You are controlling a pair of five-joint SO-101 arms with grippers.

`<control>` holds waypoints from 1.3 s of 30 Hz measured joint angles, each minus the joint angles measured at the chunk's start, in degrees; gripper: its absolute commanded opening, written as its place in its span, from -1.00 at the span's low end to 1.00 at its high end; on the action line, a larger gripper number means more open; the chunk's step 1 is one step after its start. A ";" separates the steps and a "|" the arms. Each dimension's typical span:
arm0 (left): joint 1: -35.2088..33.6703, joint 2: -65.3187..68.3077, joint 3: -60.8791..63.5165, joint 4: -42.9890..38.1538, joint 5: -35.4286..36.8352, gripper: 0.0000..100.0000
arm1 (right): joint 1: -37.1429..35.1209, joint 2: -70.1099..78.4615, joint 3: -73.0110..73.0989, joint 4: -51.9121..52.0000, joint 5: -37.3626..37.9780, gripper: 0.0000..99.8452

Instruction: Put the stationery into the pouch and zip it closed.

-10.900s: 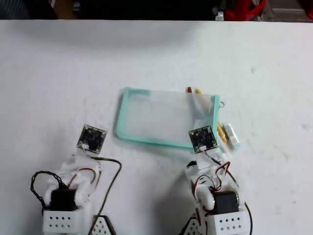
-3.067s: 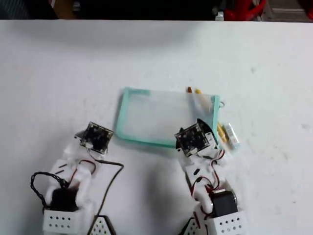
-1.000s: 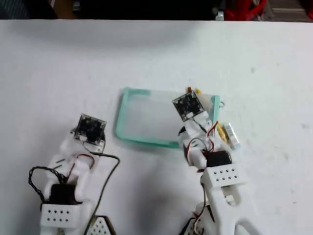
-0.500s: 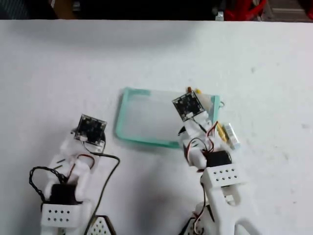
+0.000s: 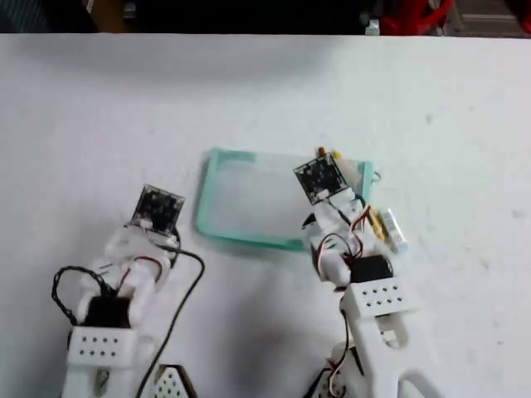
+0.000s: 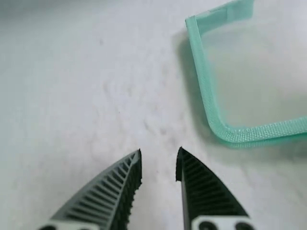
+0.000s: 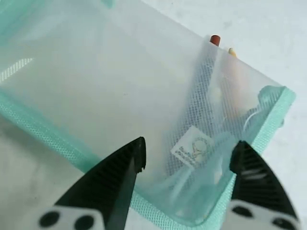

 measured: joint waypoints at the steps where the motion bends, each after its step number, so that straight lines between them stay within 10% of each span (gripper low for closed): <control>1: 0.00 2.81 -0.79 -1.05 0.00 -0.72 | 0.00 0.00 0.00 0.00 0.00 -0.50; 6: 0.00 16.70 -5.27 -5.80 0.00 -0.72 | 0.00 0.00 0.00 0.00 0.35 -0.98; 12: 0.00 28.92 -10.20 -7.56 0.00 -0.73 | 0.09 0.00 0.00 0.00 0.35 -0.61; 18: 0.00 30.59 -10.73 -7.65 0.00 -0.73 | 0.09 0.00 0.00 0.00 0.35 -0.98; 39: 0.00 31.03 -10.73 -10.11 0.00 -0.73 | 12.92 23.30 -33.85 22.42 -1.41 -0.52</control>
